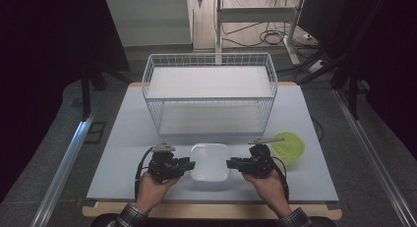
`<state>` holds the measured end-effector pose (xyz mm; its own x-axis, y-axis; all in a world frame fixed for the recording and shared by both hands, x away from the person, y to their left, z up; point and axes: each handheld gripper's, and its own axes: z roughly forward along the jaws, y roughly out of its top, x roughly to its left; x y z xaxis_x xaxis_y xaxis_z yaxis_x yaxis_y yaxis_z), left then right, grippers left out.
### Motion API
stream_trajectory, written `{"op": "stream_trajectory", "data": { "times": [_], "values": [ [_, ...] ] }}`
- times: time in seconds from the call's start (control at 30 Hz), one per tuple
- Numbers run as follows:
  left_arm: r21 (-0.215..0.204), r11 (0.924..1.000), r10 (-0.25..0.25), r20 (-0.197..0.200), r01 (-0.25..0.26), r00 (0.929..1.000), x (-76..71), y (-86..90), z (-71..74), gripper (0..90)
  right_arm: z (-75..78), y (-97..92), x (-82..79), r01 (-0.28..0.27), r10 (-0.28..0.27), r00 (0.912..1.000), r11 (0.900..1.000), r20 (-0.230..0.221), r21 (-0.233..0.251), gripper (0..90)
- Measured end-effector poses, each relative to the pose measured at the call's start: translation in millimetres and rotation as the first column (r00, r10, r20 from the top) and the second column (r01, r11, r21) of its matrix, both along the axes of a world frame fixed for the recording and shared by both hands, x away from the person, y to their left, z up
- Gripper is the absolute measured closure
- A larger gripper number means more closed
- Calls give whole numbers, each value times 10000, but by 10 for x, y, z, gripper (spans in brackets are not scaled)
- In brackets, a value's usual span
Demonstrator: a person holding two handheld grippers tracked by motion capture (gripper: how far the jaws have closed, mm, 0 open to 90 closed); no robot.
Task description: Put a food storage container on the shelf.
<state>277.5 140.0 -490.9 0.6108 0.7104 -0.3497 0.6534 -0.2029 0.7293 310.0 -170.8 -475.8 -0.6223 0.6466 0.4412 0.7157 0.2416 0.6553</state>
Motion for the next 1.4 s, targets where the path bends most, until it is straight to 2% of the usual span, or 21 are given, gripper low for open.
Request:
{"op": "stream_trajectory", "data": {
  "times": [0.2,0.3,0.47,0.6,0.63,0.8,1.07,1.4],
  "values": [
    [-502,9985,231,-147,-238,9996,-9,28,-4,756,-11,10,-20,306,-304,9990,9995,312,-70,773],
    [-505,9985,202,-195,-212,9996,-21,35,1,780,-20,33,-30,520,-510,9969,9985,604,-163,763],
    [-332,9992,219,-68,-221,9997,-54,13,3,796,-24,46,-28,661,-643,9948,9976,790,-214,765],
    [-266,9992,303,88,-301,9995,-35,2,-2,798,-6,80,-57,802,-729,9879,9956,1371,-483,767],
    [-292,9990,332,101,-329,9994,-35,1,1,798,-6,80,-57,802,-729,9879,9956,1371,-483,767],
    [-458,9979,471,445,-450,9979,-38,-4,73,798,59,72,-77,910,-833,9810,9952,1754,-365,768],
    [-406,9972,669,964,-633,9931,-5,7,202,792,203,69,-108,853,-812,9689,9963,2337,-74,778],
    [-359,9950,981,1729,-933,9800,76,-24,476,786,418,74,-56,1028,-1025,9481,9946,3009,149,779]
  ]
}}
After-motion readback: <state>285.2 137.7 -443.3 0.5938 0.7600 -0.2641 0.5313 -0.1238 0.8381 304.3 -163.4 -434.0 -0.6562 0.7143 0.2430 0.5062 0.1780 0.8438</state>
